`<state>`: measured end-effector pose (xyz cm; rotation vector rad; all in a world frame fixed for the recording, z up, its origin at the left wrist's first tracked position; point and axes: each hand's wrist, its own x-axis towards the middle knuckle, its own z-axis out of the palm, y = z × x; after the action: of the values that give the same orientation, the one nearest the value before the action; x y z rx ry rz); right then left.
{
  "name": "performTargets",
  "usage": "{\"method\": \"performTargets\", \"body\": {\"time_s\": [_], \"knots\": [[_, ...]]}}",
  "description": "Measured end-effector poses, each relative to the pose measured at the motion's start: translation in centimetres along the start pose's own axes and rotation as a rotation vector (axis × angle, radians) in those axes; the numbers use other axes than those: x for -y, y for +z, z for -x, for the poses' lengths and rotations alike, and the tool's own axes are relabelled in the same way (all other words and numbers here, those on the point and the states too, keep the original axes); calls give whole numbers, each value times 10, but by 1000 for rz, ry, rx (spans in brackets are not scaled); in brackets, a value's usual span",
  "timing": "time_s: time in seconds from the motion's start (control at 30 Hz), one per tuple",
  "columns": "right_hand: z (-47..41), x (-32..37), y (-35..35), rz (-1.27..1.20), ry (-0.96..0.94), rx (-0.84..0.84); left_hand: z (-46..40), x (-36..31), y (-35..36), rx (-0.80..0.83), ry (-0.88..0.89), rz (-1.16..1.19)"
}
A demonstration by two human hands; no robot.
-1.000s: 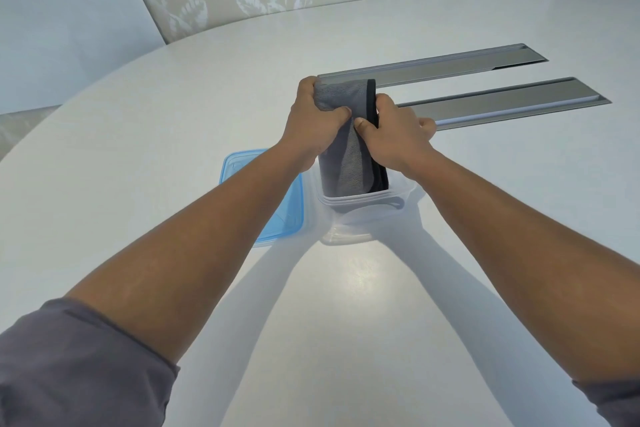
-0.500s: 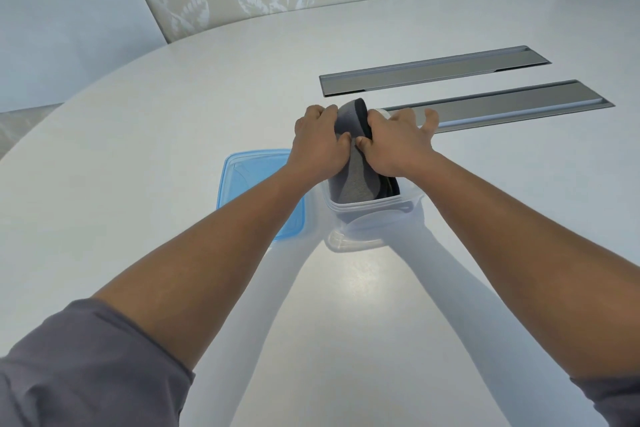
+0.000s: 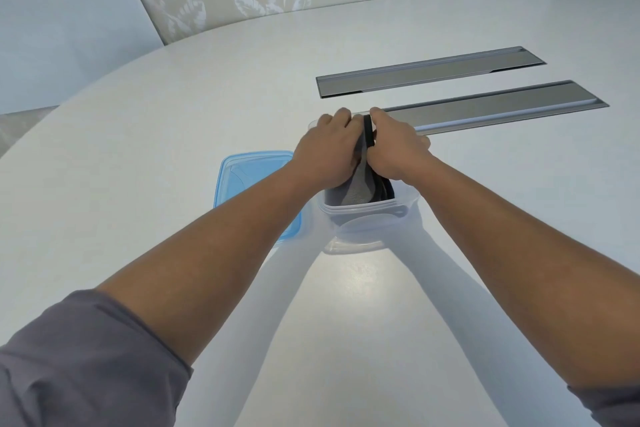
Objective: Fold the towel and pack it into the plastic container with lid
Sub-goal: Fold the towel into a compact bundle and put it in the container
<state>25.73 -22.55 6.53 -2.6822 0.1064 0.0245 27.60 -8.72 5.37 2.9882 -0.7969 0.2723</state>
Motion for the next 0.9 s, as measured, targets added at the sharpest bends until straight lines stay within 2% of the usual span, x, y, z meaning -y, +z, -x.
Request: {"method": "performTargets", "body": {"time_s": [0.1, 0.2, 0.3, 0.4, 0.57, 0.9], "knots": [[2, -2, -2, -141, -8, -20, -1, -4, 4, 205, 0, 54], [3, -6, -7, -356, -32, -45, -3, -7, 1, 446, 5, -35], [5, -12, -11, -404, -9, -17, -7, -16, -12, 561, -61, 3], [8, -16, -9, -376, 20, 67, -9, -27, -13, 607, -149, 43], [14, -19, 4, -498, 84, 43, -6, -33, 13, 600, -253, 143], [10, -22, 15, -444, 86, 5, -7, -35, 39, 568, -278, 158]]}}
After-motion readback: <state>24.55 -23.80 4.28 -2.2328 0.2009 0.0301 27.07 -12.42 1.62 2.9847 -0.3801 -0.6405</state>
